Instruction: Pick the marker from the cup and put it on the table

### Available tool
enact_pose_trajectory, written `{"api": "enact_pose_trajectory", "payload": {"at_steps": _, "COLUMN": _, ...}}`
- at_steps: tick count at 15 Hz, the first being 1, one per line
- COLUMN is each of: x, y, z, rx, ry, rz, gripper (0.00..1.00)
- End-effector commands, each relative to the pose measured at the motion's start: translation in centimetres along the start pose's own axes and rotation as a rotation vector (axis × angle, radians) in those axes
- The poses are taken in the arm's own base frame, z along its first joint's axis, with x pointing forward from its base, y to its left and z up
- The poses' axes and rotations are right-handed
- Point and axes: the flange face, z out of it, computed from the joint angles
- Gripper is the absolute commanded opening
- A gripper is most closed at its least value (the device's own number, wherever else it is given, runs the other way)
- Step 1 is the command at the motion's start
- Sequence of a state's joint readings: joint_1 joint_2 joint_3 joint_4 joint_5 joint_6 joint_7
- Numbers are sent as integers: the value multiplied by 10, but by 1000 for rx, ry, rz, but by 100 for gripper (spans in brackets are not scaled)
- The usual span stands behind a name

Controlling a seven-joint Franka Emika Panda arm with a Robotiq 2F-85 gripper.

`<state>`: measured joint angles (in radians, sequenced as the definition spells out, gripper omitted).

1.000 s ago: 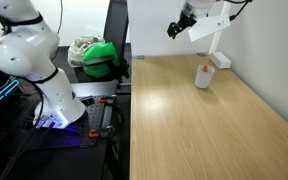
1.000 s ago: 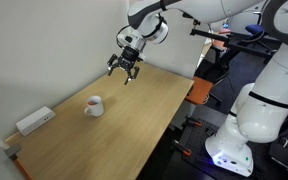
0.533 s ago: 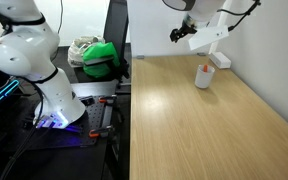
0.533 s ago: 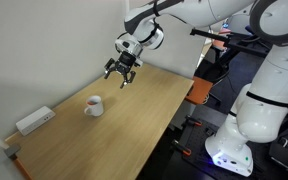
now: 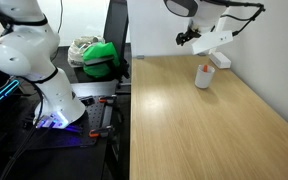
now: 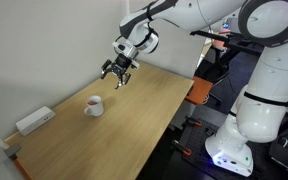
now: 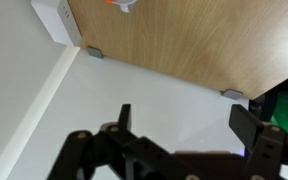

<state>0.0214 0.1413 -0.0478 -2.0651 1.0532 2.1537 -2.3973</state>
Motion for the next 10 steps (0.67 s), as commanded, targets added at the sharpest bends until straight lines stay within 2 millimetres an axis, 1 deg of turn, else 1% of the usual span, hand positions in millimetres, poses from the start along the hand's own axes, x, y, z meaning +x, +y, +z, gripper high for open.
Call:
{"api": "enact_pose_trajectory", "payload": {"at_steps": 1, "x": -6, "y": 19, "z": 7, "rx": -72, "ry": -56, "rz": 36, "gripper": 100}}
{"api": "enact_pose_trajectory", "payload": {"at_steps": 5, "x": -17, "y": 31, "z": 27, "rx": -63, "ry": -67, "rz": 75, "gripper": 100}}
{"api": "enact_pose_trajectory", "payload": {"at_steps": 10, "x": -26, "y": 43, "z": 52, "rx": -18, "ry": -24, "rz": 106, "gripper": 100}}
